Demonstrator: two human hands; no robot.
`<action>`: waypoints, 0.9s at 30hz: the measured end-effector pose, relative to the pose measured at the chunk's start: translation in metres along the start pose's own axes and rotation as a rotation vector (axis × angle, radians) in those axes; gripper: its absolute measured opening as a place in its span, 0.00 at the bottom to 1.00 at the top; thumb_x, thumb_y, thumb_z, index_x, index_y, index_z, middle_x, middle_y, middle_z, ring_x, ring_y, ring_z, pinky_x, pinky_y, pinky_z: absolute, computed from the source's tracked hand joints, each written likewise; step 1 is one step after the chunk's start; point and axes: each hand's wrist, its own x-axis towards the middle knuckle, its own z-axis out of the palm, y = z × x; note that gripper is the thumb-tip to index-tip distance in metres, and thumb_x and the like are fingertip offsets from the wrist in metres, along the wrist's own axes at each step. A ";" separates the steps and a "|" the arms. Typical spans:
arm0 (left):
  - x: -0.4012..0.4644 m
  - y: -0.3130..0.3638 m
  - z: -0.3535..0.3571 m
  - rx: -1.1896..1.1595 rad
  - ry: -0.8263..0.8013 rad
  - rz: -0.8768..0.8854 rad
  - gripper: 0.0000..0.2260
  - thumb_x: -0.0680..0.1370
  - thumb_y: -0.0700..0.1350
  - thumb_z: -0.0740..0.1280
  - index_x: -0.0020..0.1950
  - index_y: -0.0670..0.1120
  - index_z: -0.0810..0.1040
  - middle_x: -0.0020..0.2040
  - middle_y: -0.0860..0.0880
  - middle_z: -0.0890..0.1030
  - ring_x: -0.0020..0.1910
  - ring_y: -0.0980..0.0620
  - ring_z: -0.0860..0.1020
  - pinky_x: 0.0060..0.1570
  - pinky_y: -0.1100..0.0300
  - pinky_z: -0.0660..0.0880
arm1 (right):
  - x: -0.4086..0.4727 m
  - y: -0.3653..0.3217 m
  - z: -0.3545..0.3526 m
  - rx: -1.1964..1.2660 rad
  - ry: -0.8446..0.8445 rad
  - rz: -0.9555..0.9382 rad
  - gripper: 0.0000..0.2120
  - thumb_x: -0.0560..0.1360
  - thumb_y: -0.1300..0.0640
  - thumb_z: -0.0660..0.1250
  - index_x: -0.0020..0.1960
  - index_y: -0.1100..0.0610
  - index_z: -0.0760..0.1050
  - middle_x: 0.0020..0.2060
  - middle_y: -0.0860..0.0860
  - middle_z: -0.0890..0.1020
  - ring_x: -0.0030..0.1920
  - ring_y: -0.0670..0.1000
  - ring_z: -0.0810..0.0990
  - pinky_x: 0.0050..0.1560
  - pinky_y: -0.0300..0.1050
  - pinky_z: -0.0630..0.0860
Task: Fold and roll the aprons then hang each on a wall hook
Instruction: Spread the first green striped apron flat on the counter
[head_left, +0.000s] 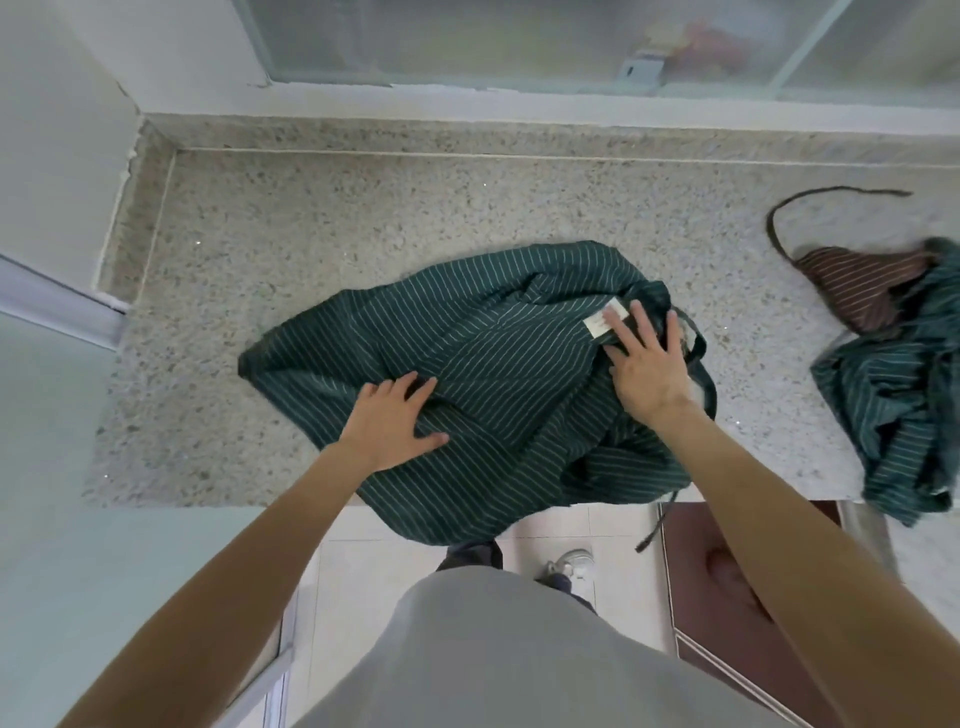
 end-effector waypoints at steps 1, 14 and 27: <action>0.000 0.006 -0.001 -0.007 -0.026 0.043 0.40 0.74 0.69 0.55 0.77 0.49 0.46 0.77 0.45 0.51 0.72 0.42 0.59 0.70 0.50 0.57 | -0.001 -0.004 -0.006 0.096 0.031 0.008 0.19 0.81 0.51 0.52 0.71 0.52 0.66 0.77 0.51 0.42 0.75 0.58 0.37 0.70 0.66 0.38; -0.002 0.039 0.003 0.076 0.053 0.022 0.31 0.79 0.59 0.57 0.77 0.45 0.53 0.76 0.42 0.54 0.71 0.43 0.60 0.68 0.50 0.62 | -0.073 -0.095 0.042 0.243 -0.008 -0.267 0.52 0.67 0.31 0.65 0.73 0.41 0.29 0.75 0.50 0.34 0.74 0.63 0.37 0.66 0.75 0.41; -0.073 0.091 0.043 -0.120 0.169 -0.017 0.21 0.79 0.56 0.58 0.68 0.48 0.71 0.63 0.49 0.77 0.63 0.48 0.69 0.62 0.53 0.67 | -0.090 -0.002 0.073 0.412 0.034 -0.452 0.38 0.69 0.27 0.53 0.75 0.41 0.54 0.77 0.48 0.50 0.76 0.53 0.40 0.72 0.62 0.36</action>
